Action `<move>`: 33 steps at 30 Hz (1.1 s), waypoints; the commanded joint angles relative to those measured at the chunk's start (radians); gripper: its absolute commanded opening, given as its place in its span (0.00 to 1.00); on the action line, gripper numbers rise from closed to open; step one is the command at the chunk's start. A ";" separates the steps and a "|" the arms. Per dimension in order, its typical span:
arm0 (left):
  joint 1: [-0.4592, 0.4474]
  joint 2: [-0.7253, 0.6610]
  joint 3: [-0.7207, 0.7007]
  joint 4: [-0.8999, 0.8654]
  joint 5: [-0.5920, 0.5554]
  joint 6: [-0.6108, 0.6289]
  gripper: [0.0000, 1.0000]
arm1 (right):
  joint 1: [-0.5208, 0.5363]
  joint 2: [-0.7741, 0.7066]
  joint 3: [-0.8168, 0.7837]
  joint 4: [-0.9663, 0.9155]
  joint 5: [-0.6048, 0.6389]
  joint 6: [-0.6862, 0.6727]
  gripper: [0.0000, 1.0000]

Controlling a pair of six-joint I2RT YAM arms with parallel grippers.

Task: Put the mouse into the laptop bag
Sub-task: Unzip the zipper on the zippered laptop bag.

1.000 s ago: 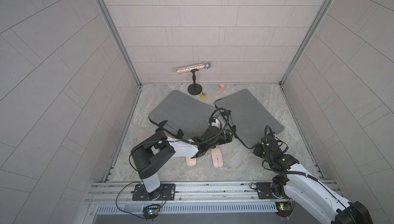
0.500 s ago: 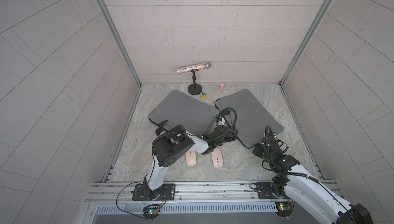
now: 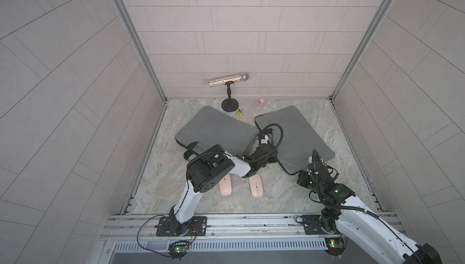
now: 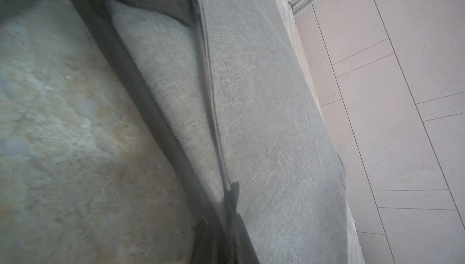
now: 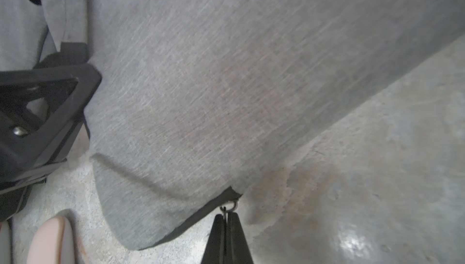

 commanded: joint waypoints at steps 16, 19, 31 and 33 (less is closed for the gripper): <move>-0.028 -0.052 -0.045 0.073 -0.080 0.049 0.00 | 0.179 0.062 0.048 0.171 -0.075 0.085 0.00; -0.046 -0.092 -0.107 0.115 -0.145 0.075 0.00 | 0.173 0.060 0.045 0.125 0.014 0.108 0.00; -0.089 -0.193 -0.273 0.251 -0.222 0.126 0.84 | -0.215 0.139 0.071 -0.144 -0.062 0.217 0.00; -0.076 -0.209 -0.265 0.200 -0.226 0.125 0.87 | -0.283 0.177 0.076 -0.152 -0.110 0.190 0.00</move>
